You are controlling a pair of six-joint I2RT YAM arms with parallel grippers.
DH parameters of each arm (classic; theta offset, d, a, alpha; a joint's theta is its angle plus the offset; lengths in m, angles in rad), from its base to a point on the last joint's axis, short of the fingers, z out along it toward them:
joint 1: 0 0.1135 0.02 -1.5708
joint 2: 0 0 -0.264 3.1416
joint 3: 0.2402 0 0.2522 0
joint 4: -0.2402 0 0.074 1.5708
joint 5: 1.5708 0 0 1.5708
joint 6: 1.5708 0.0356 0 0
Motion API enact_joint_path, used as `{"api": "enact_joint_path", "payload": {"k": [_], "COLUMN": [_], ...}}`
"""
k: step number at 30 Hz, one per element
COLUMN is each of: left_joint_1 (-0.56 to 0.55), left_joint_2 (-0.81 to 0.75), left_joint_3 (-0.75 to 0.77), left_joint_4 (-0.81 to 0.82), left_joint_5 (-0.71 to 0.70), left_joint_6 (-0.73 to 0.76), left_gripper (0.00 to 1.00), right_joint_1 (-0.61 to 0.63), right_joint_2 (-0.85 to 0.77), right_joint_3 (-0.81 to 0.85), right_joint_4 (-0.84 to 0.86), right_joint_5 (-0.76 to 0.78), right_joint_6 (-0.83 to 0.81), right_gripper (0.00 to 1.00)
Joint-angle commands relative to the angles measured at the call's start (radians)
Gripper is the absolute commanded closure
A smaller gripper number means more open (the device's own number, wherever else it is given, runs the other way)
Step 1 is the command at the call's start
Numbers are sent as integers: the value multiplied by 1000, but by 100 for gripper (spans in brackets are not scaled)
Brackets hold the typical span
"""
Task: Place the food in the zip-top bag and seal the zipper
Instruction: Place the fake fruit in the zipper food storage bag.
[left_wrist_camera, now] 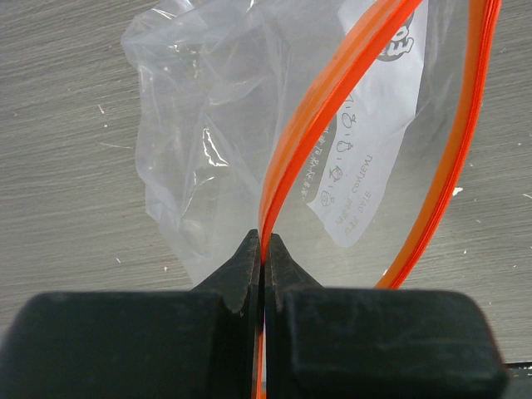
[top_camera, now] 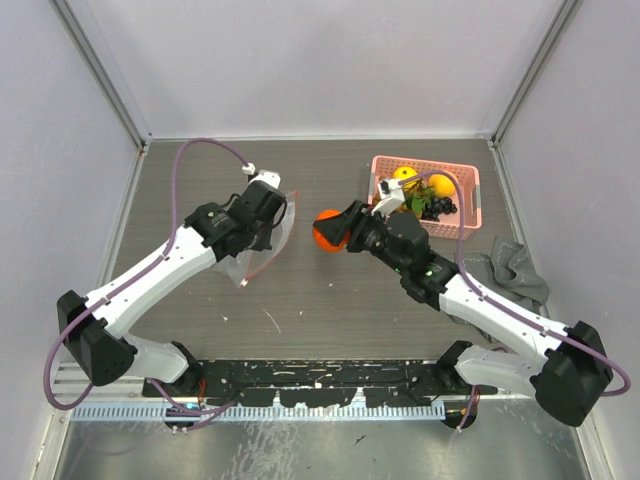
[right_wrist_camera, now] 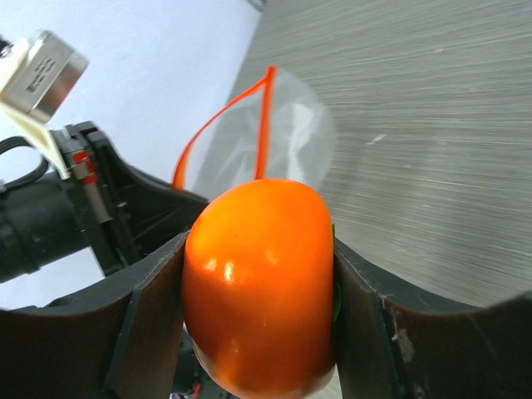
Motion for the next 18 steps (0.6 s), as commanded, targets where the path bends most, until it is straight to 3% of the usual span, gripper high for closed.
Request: {"api": "enact_joint_path", "payload": {"k": [1,8,18], "left_joint_1": [1,1,2], "left_joint_2": [-45,-65,-83], "left_joint_3": [-32,-59,-69], "left_joint_4": [76,111,122], "left_joint_5": [-13,12,47], "left_joint_6": [-19,3,13], "left_gripper": [100,100,100], "right_joint_1": [85,161,178], "right_joint_2": [60,134,250], "right_joint_3": [58,94,84], "right_joint_4": [176,268,379], "right_joint_5": [73,132,259], "right_joint_6": [46,72,135], "right_gripper": [80,80,80]}}
